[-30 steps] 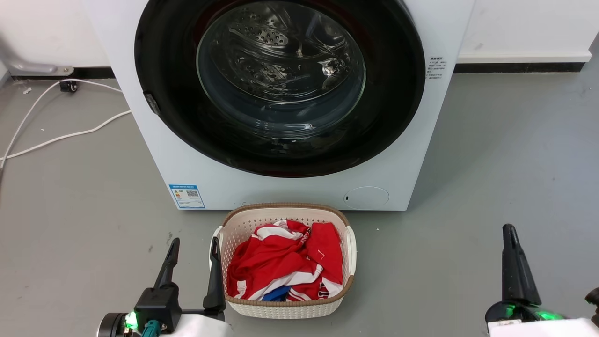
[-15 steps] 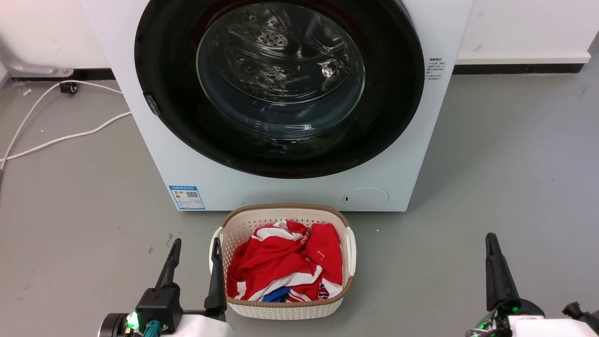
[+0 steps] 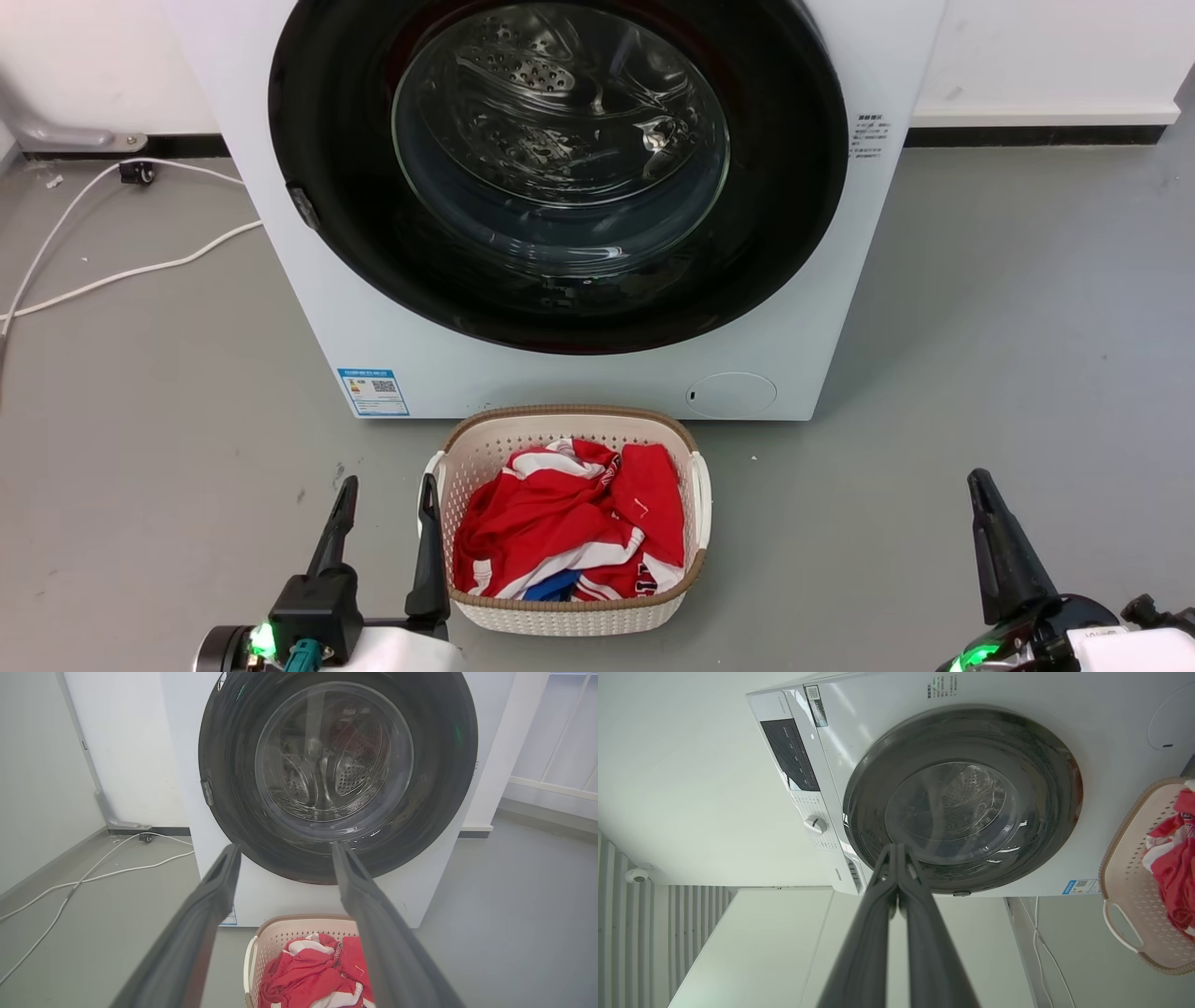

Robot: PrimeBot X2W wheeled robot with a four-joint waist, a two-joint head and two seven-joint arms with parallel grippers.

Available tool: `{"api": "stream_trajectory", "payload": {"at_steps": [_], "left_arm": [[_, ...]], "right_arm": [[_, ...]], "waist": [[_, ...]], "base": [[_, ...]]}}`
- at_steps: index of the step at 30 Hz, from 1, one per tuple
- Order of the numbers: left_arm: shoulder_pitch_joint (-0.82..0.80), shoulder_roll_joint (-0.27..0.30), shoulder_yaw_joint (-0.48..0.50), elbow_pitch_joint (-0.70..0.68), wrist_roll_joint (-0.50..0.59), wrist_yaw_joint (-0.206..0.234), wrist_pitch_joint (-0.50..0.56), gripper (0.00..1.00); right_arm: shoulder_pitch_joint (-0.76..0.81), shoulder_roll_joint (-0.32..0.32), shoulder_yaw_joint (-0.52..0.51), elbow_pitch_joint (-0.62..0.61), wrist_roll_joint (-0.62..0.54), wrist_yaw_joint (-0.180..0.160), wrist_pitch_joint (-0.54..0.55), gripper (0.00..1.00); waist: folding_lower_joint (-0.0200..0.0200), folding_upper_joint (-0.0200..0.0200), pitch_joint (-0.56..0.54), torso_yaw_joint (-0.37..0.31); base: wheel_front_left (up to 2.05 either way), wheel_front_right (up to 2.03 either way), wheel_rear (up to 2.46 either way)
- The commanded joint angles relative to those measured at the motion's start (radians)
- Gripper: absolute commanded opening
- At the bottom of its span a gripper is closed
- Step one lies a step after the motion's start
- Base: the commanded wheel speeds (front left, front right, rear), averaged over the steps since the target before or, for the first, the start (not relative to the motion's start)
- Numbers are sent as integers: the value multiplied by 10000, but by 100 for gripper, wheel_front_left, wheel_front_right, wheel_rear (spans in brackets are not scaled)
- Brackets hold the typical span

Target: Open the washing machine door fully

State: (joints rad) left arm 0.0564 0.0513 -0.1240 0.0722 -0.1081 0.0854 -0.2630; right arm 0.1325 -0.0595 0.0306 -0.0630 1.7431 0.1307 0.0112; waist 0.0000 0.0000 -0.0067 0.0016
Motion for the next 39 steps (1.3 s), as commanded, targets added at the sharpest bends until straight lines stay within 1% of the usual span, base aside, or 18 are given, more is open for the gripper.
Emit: {"api": "stream_trajectory", "payload": {"at_steps": [1, 13, 19, 24, 32, 37, 38, 39], "left_arm": [[112, -14, 8, -12, 67, 39, -28, 100], [93, -14, -3, -72, 218, 73, -28, 100], [-112, -14, 12, -153, 276, 106, -28, 100], [-464, -14, 26, -259, 387, 70, -28, 100], [-1431, -14, 143, -471, 568, -44, -28, 100], [-2063, -14, 194, -614, 673, -126, -28, 100], [-2063, -14, 194, -614, 673, -126, -28, 100], [-2200, -16, 181, -644, 665, -129, -28, 100]], "right_arm": [[64, 46, -58, 47, -52, 1, 104, 0], [-38, 103, -188, 133, -255, 1, 305, 0], [-755, 101, -756, 272, -216, 2, 196, 0], [-2095, -162, -1571, 778, -311, 1, 437, 0], [-5028, -1088, -2611, 2185, -258, 1, 1066, 0], [-7018, -1655, -2876, 3197, -186, 2, 1438, 0], [-7018, -1655, -2876, 3197, -186, 2, 1438, 0], [-7402, -1762, -2863, 3358, -225, 2, 1508, 0]], "waist": [[0, 0, 7, 6], [0, 0, 139, 56], [0, 0, 527, 57], [0, 0, 1178, 79], [0, 0, 2614, 223], [0, 0, 3549, 338], [0, 0, 3549, 338], [0, 0, 3725, 372]], "base": [[0, 0, 0], [0, 0, 0], [0, 0, 0], [0, 0, 0], [0, 0, 0], [0, 0, 0], [0, 0, 0], [0, 0, 0]]}}
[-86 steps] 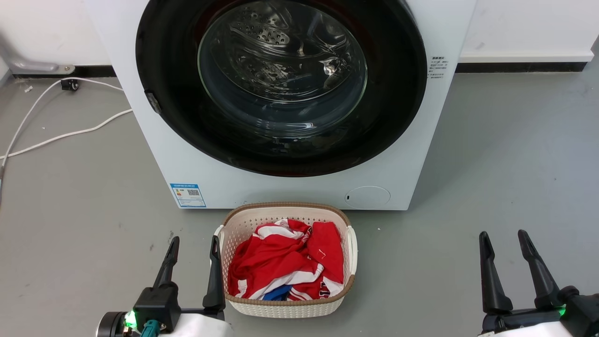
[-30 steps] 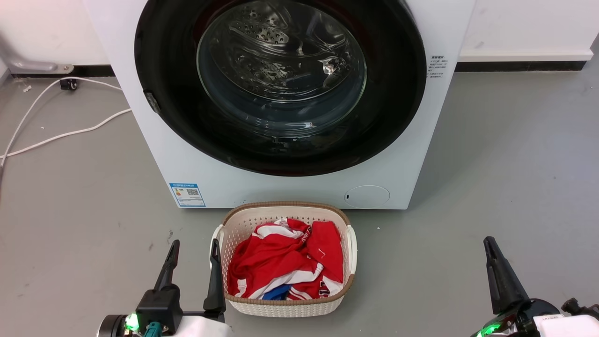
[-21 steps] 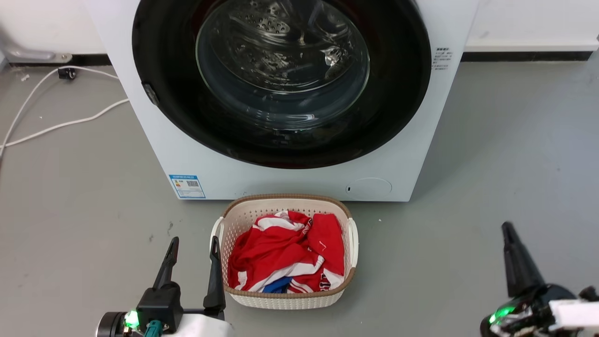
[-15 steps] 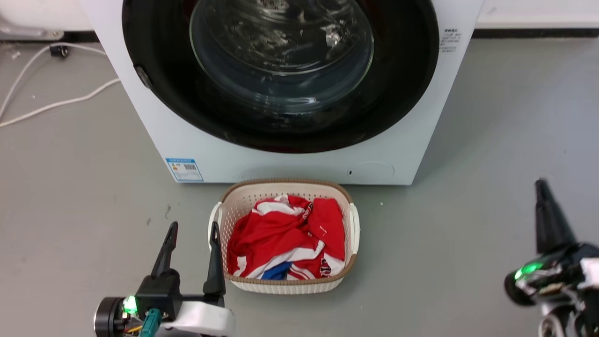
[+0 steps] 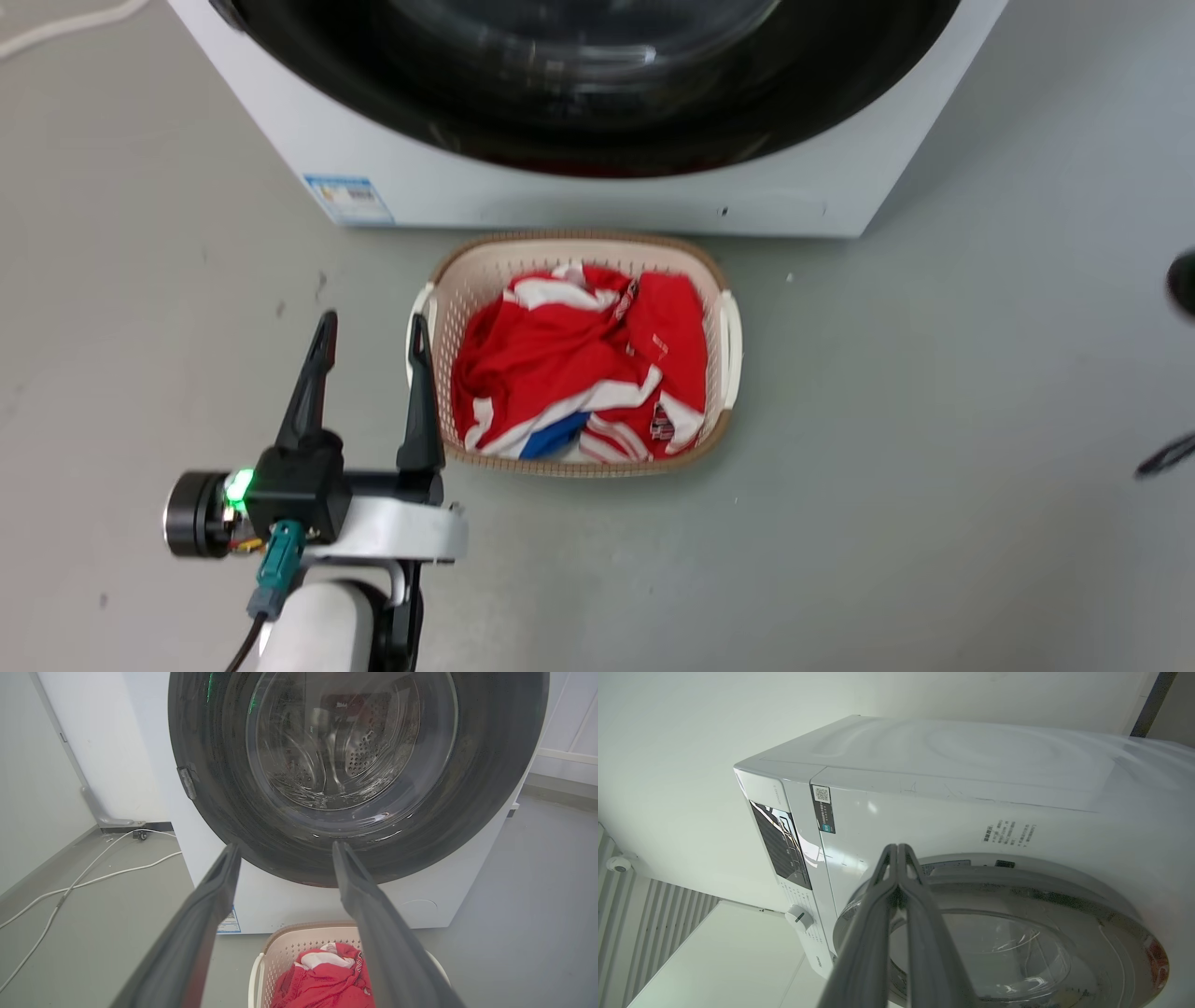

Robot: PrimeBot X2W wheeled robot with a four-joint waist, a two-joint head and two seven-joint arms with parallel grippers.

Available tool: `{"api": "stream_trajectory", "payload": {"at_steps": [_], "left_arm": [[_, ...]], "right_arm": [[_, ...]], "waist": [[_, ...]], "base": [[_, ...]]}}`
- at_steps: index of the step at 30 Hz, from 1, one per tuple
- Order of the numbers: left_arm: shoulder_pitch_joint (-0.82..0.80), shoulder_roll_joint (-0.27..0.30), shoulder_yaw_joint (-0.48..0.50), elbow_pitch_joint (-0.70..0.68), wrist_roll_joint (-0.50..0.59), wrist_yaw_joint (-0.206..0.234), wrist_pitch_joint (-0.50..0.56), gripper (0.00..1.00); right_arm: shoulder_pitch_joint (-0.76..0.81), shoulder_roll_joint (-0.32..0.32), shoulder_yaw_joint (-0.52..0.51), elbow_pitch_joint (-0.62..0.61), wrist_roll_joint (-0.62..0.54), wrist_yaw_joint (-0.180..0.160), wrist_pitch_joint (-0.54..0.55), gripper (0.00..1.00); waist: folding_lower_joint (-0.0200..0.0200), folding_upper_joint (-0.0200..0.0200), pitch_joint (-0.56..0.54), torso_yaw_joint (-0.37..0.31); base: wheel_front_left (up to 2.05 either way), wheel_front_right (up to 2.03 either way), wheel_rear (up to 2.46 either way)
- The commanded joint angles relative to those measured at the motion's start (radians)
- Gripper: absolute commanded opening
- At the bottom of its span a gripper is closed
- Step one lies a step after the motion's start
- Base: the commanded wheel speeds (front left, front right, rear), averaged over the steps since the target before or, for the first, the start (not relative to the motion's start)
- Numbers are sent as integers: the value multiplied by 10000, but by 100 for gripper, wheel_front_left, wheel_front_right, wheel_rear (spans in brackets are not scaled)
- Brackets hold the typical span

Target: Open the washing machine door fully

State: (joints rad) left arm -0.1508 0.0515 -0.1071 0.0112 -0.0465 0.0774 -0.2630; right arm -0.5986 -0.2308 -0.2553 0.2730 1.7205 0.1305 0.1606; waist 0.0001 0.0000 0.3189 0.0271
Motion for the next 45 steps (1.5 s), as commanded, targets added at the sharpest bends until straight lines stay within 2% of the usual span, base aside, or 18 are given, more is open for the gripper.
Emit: {"api": "stream_trajectory", "payload": {"at_steps": [1, 12, 22, 33, 45], "left_arm": [[-247, -18, -17, -64, 41, -52, -28, 100], [-1236, -16, -322, -290, -132, 125, -28, 100], [-1546, -18, -427, -535, -247, 259, -28, 100], [-1595, -16, -470, -501, -302, 303, -28, 100], [-1320, -17, -235, -400, -141, 184, -28, 100]], "right_arm": [[-469, -164, 10, 167, -52, 4, 79, 0], [-4008, -1404, 997, 1892, -942, 4, 1079, 0], [-5794, -1881, 2083, 2551, -1490, 3, 2327, 0], [-6024, -1989, 3313, 2819, -2306, 4, 3407, 0], [-4302, -2004, 3657, 1700, -2223, 4, 3841, 0]], "waist": [[-1, 0, 660, 159], [-1, 0, 2241, 702], [-1, 0, 2801, 1000], [-1, 0, 2926, 1003], [-1, 0, 2429, 727]], "base": [[0, 0, 0], [0, 0, 0], [0, 0, 0], [0, 0, 0], [0, 0, 0]]}}
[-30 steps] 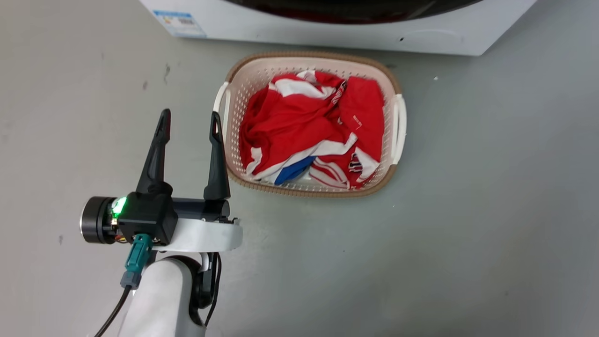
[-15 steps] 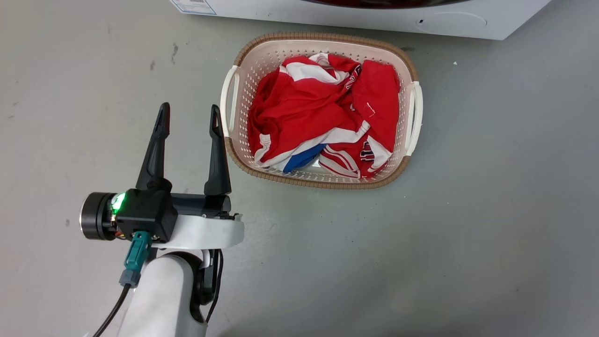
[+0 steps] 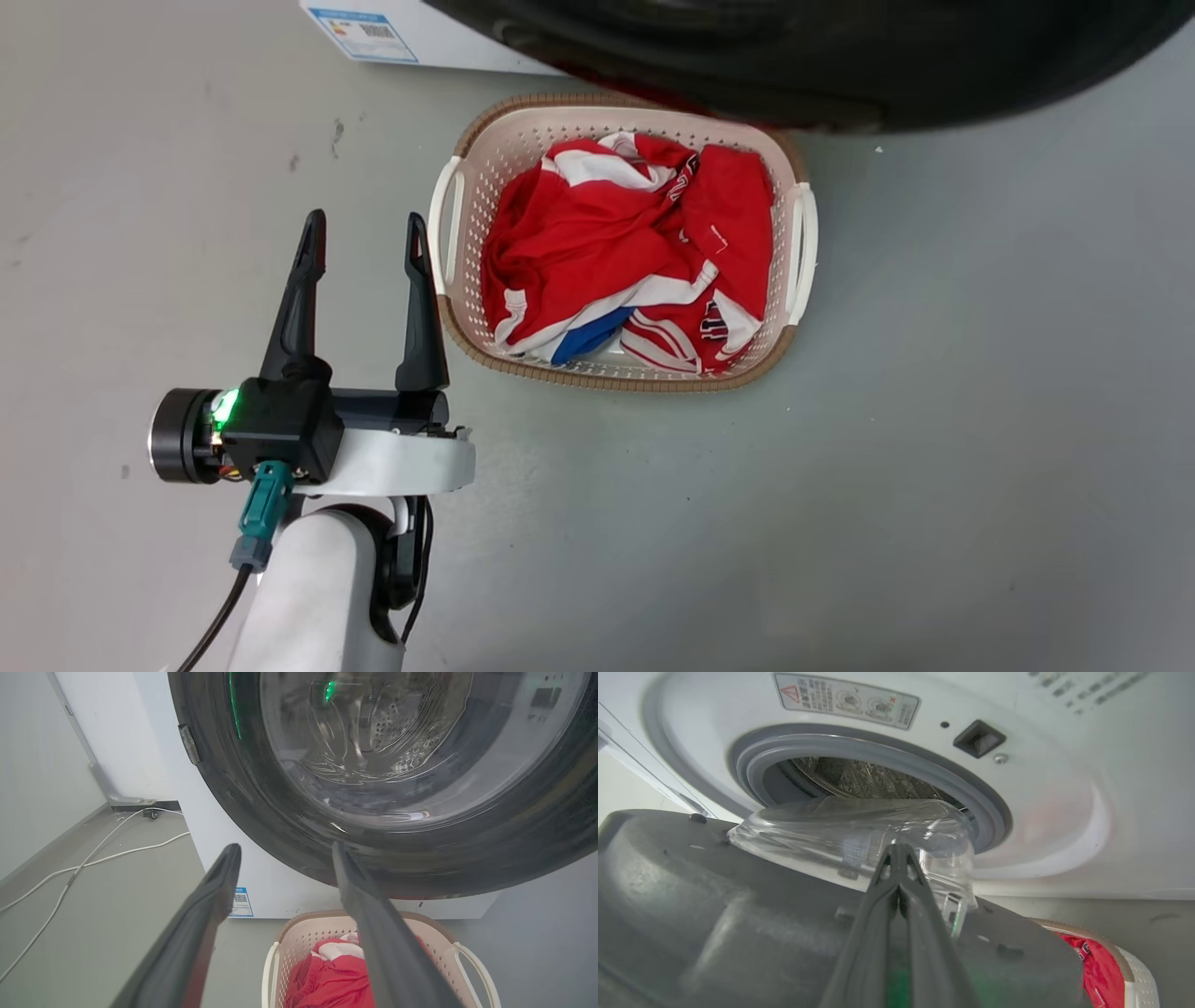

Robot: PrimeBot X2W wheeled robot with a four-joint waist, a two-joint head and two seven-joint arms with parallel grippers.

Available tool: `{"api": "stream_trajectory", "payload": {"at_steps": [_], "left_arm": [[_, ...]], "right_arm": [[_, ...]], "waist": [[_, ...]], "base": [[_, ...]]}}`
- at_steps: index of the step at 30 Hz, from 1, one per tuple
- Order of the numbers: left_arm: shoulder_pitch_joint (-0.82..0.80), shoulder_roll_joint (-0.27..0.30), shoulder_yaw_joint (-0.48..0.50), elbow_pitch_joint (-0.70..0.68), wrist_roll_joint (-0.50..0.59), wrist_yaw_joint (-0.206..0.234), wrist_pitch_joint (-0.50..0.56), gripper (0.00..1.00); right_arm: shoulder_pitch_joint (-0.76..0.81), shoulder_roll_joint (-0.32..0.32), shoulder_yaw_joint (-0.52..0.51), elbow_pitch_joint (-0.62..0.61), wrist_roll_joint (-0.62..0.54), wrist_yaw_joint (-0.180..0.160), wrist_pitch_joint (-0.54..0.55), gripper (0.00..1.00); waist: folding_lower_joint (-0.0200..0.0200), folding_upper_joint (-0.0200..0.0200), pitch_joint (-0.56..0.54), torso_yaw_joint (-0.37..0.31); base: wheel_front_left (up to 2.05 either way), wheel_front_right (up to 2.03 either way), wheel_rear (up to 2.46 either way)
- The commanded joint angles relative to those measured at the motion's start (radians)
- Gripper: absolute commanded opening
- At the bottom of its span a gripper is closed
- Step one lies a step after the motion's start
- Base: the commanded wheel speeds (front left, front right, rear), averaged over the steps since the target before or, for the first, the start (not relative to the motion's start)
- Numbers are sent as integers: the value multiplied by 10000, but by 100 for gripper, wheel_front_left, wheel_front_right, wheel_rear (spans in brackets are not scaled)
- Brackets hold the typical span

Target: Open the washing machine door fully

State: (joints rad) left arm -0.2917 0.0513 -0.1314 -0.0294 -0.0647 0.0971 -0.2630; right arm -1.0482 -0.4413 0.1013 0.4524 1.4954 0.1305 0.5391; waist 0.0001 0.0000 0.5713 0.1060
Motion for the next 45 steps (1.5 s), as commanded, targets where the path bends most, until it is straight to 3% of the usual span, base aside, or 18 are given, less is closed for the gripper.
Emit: {"api": "stream_trajectory", "payload": {"at_steps": [1, 24, 45], "left_arm": [[130, -15, 34, 14, 82, -43, -28, 100], [792, -13, 324, 143, 357, -268, -28, 100], [1413, -13, 203, 453, 242, -150, -28, 100]], "right_arm": [[377, 114, 87, -236, 93, 4, 81, 0], [4943, 865, 1534, -4964, 607, 12, 861, 0], [6947, 1784, 3530, -5887, 382, 14, 1047, 0]], "waist": [[-1, 0, -157, -91], [-1, 0, -1381, -612], [-1, 0, -2549, -364]], "base": [[0, 0, 0], [0, 0, 0], [0, 0, 0]]}}
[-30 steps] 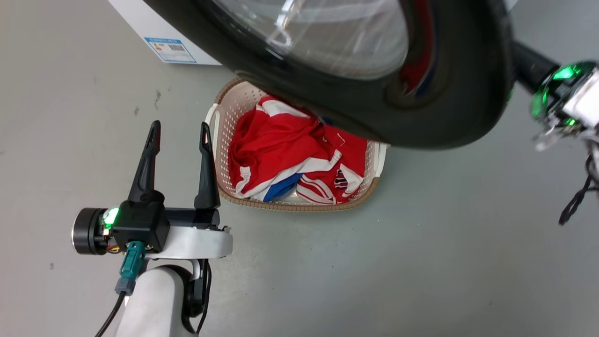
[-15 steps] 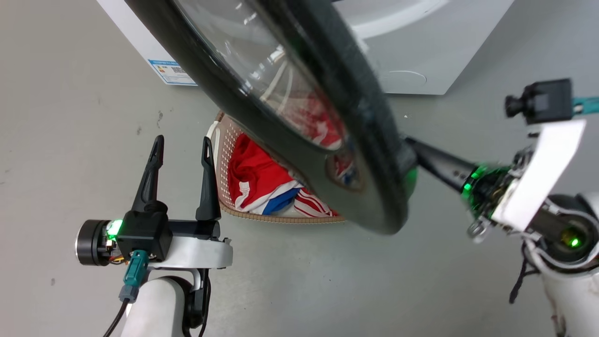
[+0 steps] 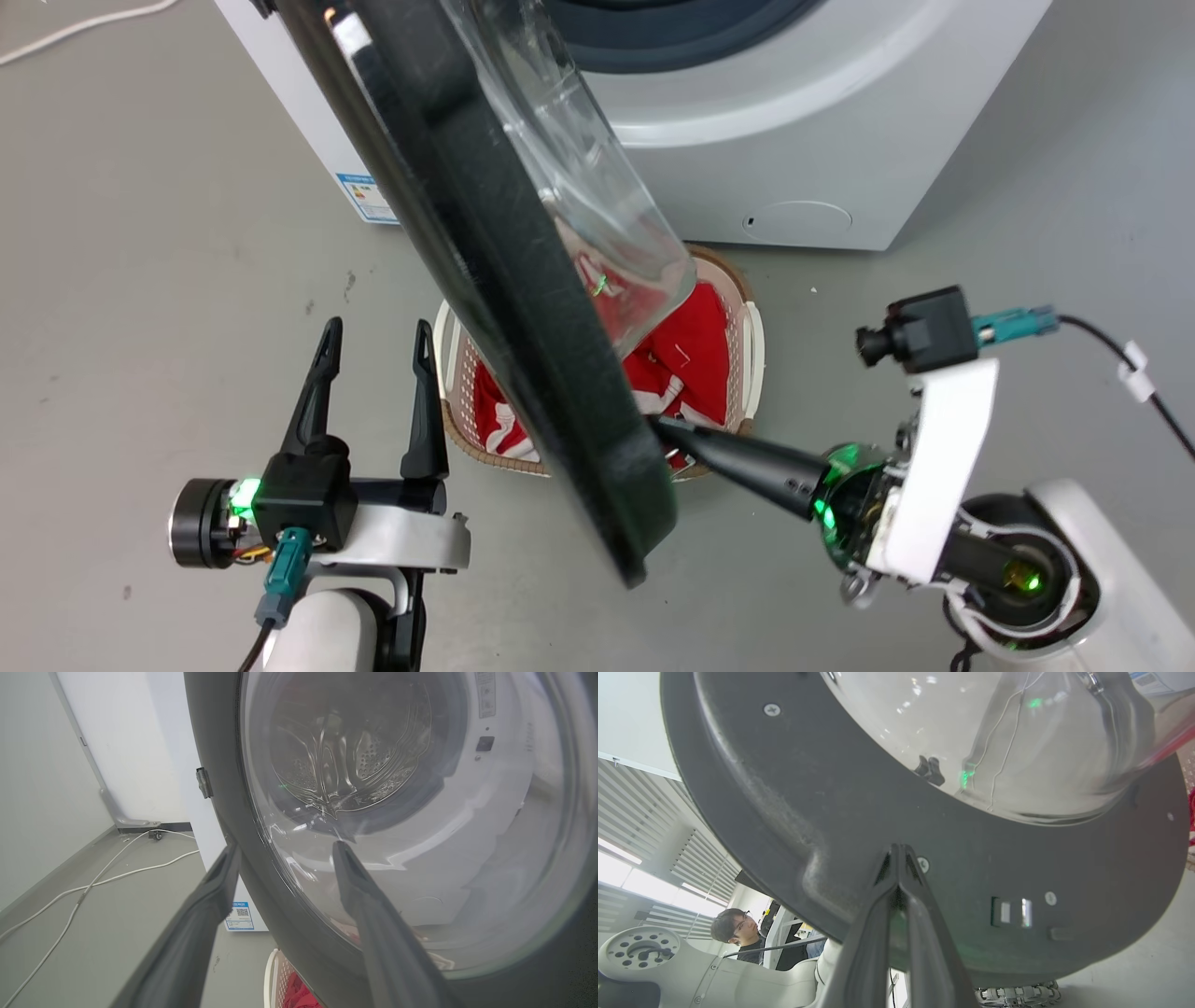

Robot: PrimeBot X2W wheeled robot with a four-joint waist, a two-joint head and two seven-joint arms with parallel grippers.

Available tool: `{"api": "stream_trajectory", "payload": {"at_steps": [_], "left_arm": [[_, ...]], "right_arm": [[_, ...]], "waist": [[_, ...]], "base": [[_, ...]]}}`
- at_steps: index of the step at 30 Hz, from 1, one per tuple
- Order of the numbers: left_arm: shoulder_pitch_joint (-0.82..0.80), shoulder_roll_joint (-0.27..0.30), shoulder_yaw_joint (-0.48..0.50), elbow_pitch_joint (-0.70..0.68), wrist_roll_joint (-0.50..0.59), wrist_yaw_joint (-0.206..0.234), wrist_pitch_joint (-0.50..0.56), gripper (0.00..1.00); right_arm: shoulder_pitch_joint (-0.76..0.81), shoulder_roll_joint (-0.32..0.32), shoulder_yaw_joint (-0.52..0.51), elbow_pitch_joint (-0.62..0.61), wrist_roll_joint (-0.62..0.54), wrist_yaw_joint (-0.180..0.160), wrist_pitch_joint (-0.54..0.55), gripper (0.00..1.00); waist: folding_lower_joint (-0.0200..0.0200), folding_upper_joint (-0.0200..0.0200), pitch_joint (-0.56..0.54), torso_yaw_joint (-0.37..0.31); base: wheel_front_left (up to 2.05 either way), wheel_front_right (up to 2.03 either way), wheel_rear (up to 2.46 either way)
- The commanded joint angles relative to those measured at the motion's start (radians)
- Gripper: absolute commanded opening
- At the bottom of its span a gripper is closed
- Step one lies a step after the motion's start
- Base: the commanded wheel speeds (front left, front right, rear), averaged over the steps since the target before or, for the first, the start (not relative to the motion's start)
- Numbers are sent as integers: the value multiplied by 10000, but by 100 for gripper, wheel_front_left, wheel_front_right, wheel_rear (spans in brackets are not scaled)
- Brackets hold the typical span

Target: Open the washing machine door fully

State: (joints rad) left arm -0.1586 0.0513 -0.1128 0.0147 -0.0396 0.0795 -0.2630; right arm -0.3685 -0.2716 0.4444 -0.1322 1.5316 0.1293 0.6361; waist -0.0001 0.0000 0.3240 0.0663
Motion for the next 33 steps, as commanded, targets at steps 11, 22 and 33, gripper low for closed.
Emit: {"api": "stream_trajectory", "payload": {"at_steps": [11, 22, 33], "left_arm": [[487, -15, -66, 170, -96, 107, -27, 100], [1075, -15, -10, 402, -78, 141, -27, 100], [1937, -15, 190, 479, 37, 64, -27, 100]], "right_arm": [[757, 494, 879, 326, 194, 24, 165, 0], [1405, 625, 853, 835, 318, 24, -316, 0], [2632, 648, -915, 352, -468, 25, -3421, 100]], "waist": [[1, 0, -705, 221], [1, 0, -1658, 231], [1, 0, -2772, -125]], "base": [[0, 0, 0], [0, 0, 0], [0, 0, 0]]}}
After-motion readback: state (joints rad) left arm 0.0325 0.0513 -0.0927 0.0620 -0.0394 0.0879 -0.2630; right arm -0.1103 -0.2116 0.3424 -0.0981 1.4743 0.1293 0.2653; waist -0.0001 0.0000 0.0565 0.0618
